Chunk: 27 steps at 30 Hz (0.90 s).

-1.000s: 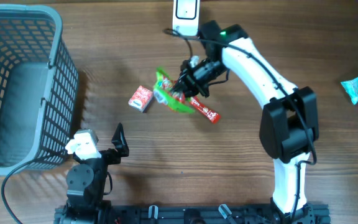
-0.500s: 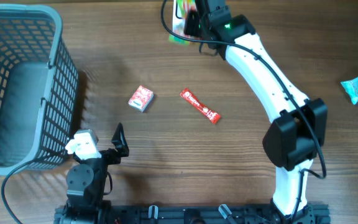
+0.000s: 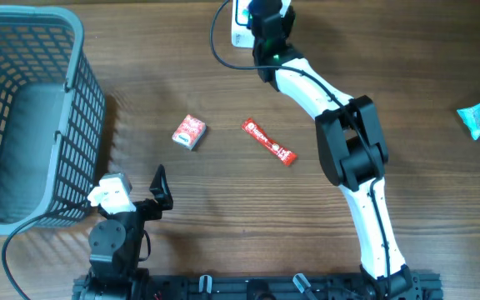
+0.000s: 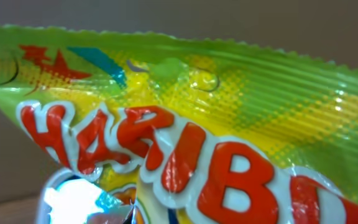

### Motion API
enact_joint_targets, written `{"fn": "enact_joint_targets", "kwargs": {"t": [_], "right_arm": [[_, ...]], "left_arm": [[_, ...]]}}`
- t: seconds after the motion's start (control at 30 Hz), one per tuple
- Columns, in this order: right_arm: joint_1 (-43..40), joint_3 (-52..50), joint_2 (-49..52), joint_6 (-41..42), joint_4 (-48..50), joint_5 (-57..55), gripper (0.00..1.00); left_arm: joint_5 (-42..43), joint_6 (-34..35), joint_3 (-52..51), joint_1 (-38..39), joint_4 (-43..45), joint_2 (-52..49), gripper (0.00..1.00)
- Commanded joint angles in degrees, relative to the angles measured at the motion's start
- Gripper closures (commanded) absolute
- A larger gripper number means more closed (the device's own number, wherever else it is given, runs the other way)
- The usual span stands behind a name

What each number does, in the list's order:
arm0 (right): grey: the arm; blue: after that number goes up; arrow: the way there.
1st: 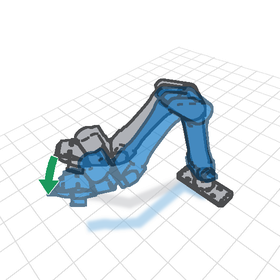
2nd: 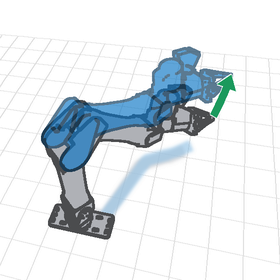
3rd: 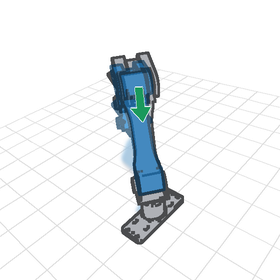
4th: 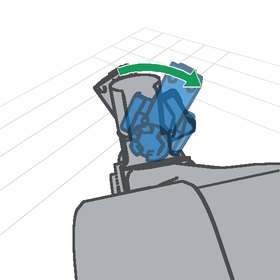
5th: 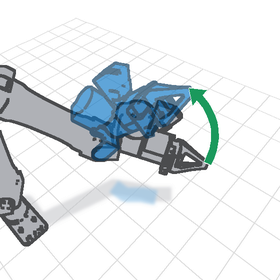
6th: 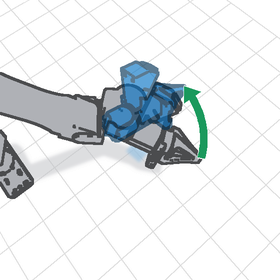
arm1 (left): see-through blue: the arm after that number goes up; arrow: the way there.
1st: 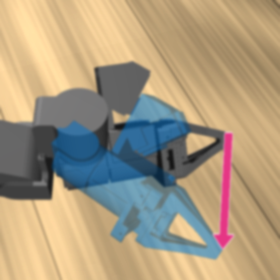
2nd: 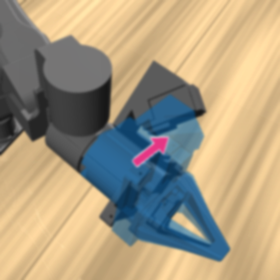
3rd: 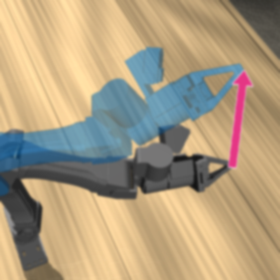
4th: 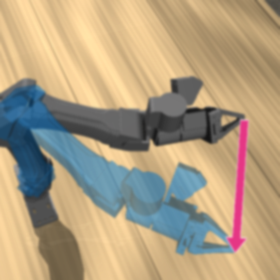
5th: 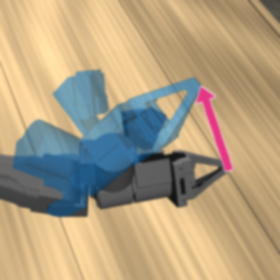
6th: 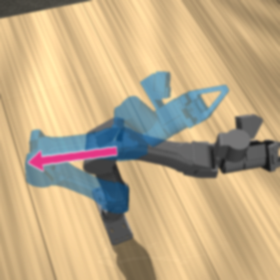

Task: Scan the item barcode
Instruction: 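Hold the Haribo bag up to the scanner, then carry the Haribo bag to the right edge and release it, then grasp the red Nescafé stick with the right gripper and lift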

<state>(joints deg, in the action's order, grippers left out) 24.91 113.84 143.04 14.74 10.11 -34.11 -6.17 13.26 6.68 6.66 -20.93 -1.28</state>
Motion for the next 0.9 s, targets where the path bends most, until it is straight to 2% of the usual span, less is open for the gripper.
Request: {"fn": "enact_joint_targets", "kwargs": {"t": [0.0, 0.1, 0.17, 0.2, 0.3, 0.37, 0.4, 0.5, 0.53, 0.57, 0.6, 0.67, 0.7, 0.77, 0.83, 0.87], "right_arm": [[-0.44, 6.32, -7.30, -1.07, -21.42, -13.60, 0.96], [-4.48, 6.32, -16.13, 12.28, -53.40, -22.05, 0.96], [-10.05, 6.29, -16.94, 18.75, -66.25, -22.84, 0.95], [-16.02, 4.50, -16.79, 23.17, -71.17, -22.51, 0.96], [-28.41, -3.67, -16.35, 19.63, -63.41, -13.05, 0.96], [-37.59, -11.39, -14.45, 12.35, -51.06, 0.48, 0.95], [-41.16, -14.23, -13.46, 12.33, -47.82, 3.96, 0.96], [-49.09, -16.72, -10.27, 12.22, -44.48, 7.26, 0.96], [-52.09, -16.65, -10.25, 12.37, -44.70, 7.67, 0.71], [-54.10, -15.41, -11.65, 12.37, -46.47, 8.02, 0.09], [-54.97, -12.85, -13.66, 12.46, -49.75, 9.14, 0.00], [-54.58, -7.02, -20.44, 12.48, -55.45, 20.04, 0.00], [-52.33, -5.92, -27.65, 12.39, -58.16, 36.24, 0.00], [-47.45, -5.92, -33.03, 10.67, -62.82, 45.40, 0.00], [-35.21, -6.29, -34.45, -7.08, -70.73, 55.93, 0.00], [-30.56, -7.98, -34.12, -12.15, -73.24, 55.98, 0.00]], "left_arm": [[-0.35, 0.70, -0.35, 0.22, 0.22, 0.13, 0.00], [-0.35, 0.70, -0.35, 0.22, 0.22, 0.13, 0.01], [-0.35, 0.70, -0.35, 0.22, 0.22, 0.13, 0.00], [-0.35, 0.70, -0.35, 0.22, 0.22, 0.13, 0.00], [-0.35, 0.70, -0.35, 0.22, 0.22, 0.13, 0.00], [-0.35, 0.70, -0.35, 0.22, 0.22, 0.13, 0.00], [-0.35, 0.70, -0.35, 0.22, 0.22, 0.13, 0.00], [-0.35, 0.70, -0.35, 0.22, 0.22, 0.13, 0.00], [-0.35, 0.70, -0.35, 0.22, 0.22, 0.13, 0.00], [-0.35, 0.70, -0.35, 0.22, 0.22, 0.13, 0.00], [-0.35, 0.70, -0.35, 0.22, 0.22, 0.13, 0.00], [-0.35, 0.70, -0.35, 0.22, 0.22, 0.13, 0.00], [-0.35, 0.70, -0.35, 0.22, 0.22, 0.13, 0.00], [-0.35, 0.70, -0.35, 0.22, 0.22, 0.13, 0.00], [-0.35, 0.70, -0.35, 0.22, 0.22, 0.13, 0.00], [-0.35, 0.70, -0.35, 0.22, 0.22, 0.13, 0.00]]}}
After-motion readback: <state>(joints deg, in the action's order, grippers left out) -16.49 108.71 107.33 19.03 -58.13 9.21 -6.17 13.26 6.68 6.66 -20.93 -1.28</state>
